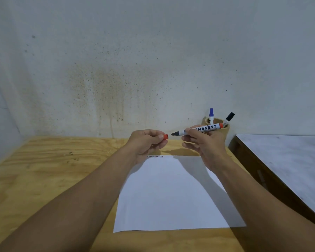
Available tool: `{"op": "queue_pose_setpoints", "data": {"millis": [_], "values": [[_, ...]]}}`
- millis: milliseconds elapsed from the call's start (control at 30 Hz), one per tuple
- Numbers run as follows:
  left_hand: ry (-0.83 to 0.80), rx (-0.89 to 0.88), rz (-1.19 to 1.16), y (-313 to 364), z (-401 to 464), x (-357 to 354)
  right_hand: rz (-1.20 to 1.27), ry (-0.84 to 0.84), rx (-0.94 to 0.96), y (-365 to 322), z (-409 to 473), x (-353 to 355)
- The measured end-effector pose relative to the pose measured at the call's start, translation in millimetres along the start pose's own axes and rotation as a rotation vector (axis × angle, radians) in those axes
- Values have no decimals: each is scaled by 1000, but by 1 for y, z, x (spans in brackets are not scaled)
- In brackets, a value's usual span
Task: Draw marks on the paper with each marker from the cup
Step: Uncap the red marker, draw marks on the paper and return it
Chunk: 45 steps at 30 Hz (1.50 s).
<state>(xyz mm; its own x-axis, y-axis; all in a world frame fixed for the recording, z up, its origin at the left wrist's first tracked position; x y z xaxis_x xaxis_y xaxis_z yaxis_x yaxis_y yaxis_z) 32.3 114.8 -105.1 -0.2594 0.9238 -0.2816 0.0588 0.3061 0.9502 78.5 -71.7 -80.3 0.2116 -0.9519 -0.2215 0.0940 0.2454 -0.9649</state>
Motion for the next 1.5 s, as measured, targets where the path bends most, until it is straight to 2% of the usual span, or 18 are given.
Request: {"op": "queue_pose_setpoints", "data": {"millis": [333, 567, 867, 1000, 1100, 1200, 1300, 1400, 1500], "values": [[-108, -6, -75, 7, -12, -29, -135, -22, 78, -20, -14, 1], [-63, -14, -29, 10, -15, -38, -148, -24, 94, -27, -18, 8], [-3, -221, 10, 21, -25, -56, -9, -33, -29, -31, -16, 13], [22, -245, 8, 18, -24, -63, -101, -35, -80, -27, -12, 19], [-6, -254, 135, 14, -23, -80, -128, -17, -140, -24, -8, 28], [45, -340, 443, 18, -17, -93, -82, 85, -142, -43, -1, 50], [49, -416, 693, 24, -12, -101, -417, 173, -72, -79, 11, 79], [-19, -500, 951, 26, -7, -117, -822, 144, -8, -116, 26, 97], [-93, -600, 1101, 26, -6, -136, -1260, 89, 76, -142, 43, 98]]}}
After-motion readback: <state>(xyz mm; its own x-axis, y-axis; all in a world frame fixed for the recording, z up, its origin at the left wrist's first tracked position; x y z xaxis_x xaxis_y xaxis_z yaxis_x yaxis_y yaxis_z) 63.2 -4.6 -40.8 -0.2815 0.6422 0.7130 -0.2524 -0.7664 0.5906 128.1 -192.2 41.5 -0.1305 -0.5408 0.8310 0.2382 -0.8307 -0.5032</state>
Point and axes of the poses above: each hand's wrist, its own z-axis towards the middle knuckle, its own x-axis out of the back of the hand, y = z × x, the point moved 7 cm from there along z, towards the middle knuckle, and after that the axes turned 1 degree about -y, right-handed, at the moved point
